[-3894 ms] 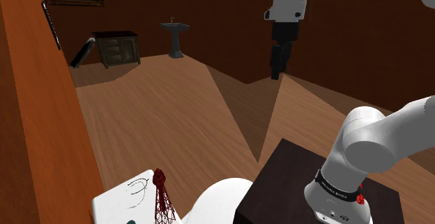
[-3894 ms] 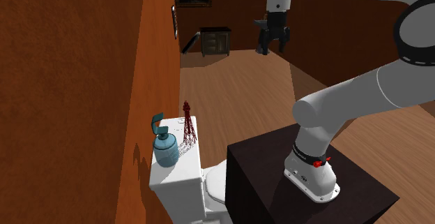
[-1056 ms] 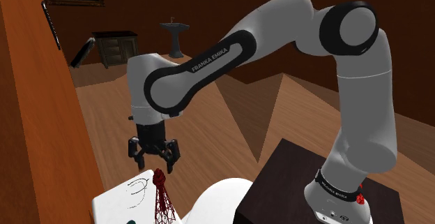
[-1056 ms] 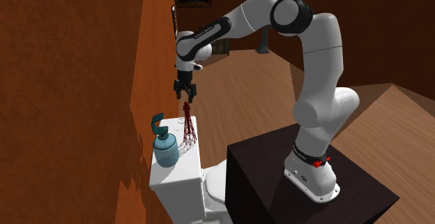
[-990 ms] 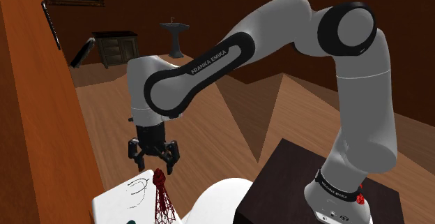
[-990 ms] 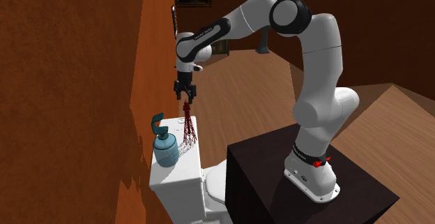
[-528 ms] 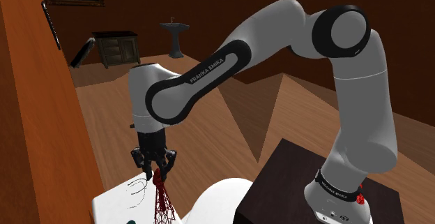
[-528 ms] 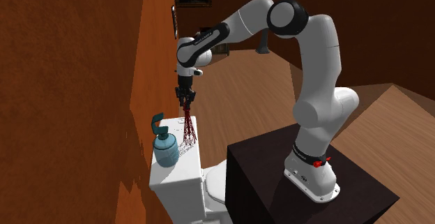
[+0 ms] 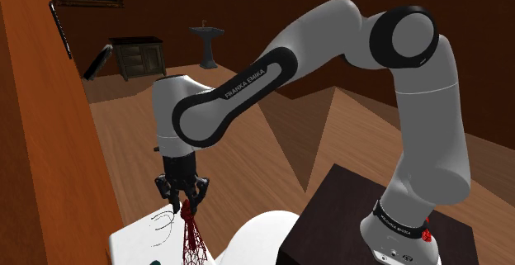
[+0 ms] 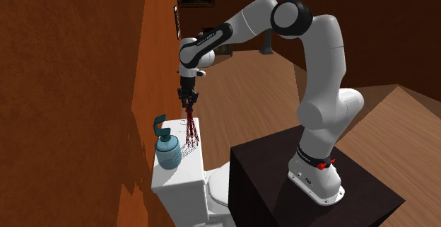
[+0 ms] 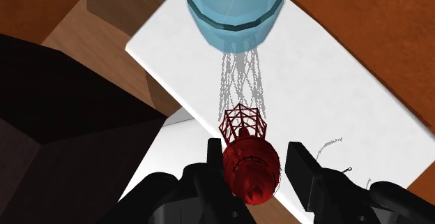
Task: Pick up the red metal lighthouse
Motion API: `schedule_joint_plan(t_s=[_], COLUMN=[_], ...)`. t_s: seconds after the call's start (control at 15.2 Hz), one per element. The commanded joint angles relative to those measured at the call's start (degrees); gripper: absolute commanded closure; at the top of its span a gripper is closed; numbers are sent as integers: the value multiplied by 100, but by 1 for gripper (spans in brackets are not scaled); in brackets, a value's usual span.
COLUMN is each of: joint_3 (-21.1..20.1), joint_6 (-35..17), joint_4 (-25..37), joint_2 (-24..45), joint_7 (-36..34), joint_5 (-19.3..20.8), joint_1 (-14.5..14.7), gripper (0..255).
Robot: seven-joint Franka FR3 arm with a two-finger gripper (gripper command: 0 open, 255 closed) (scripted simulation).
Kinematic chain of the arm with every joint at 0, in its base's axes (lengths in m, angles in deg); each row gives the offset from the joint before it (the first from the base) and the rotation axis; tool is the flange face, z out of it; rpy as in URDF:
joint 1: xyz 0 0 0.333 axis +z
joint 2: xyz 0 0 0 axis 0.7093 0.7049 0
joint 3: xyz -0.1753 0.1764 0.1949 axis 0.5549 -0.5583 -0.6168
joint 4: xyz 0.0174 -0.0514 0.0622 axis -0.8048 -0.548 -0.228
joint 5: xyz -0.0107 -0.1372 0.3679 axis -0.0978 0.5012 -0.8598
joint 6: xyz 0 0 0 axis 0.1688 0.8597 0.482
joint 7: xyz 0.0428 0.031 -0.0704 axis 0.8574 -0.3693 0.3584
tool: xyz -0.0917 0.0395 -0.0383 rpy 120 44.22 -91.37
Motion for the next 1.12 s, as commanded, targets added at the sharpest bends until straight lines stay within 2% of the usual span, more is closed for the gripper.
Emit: schedule_joint_plan(t_s=[0.0, 1.06], joint_3=[-11, -180], joint_6=[66, 965], joint_4=[22, 457], joint_2=[-31, -564], joint_7=[3, -9], joint_5=[-18, -281], joint_1=[-13, -155], gripper=[255, 255])
